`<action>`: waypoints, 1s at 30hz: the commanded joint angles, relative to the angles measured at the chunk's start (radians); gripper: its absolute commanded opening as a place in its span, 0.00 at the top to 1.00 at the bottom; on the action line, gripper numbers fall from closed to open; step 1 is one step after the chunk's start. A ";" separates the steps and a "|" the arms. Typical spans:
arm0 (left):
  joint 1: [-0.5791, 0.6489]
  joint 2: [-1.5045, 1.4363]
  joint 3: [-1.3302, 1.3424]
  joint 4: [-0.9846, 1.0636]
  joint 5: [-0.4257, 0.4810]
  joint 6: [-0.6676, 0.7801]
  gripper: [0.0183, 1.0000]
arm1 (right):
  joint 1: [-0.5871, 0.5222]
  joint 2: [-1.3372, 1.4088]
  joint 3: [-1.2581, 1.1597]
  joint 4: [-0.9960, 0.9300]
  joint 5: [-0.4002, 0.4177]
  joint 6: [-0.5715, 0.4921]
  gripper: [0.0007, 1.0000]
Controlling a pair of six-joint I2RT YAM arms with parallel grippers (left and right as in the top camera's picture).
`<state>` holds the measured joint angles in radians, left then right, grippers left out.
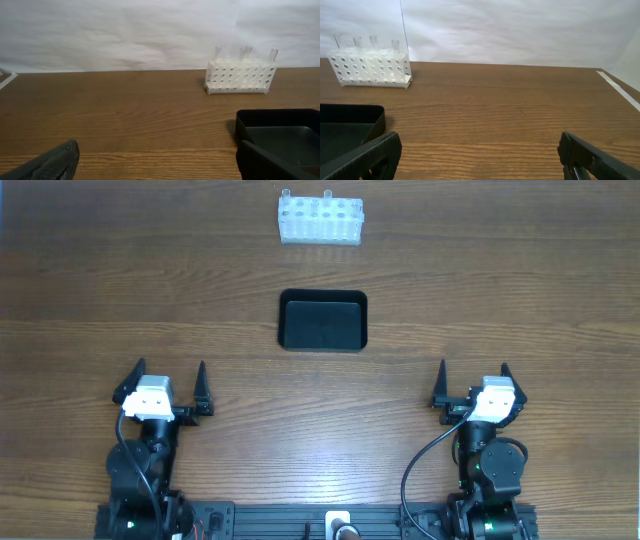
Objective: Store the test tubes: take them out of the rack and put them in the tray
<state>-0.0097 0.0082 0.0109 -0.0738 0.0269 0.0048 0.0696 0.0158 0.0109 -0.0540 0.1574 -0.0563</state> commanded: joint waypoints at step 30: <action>0.017 0.525 0.085 0.526 0.002 0.014 0.00 | -0.006 -0.009 -0.006 -0.002 0.009 -0.002 0.01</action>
<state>0.0025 0.4171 0.0299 0.3920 -0.0086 0.0082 0.0696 0.0154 0.0109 -0.0551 0.1574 -0.0559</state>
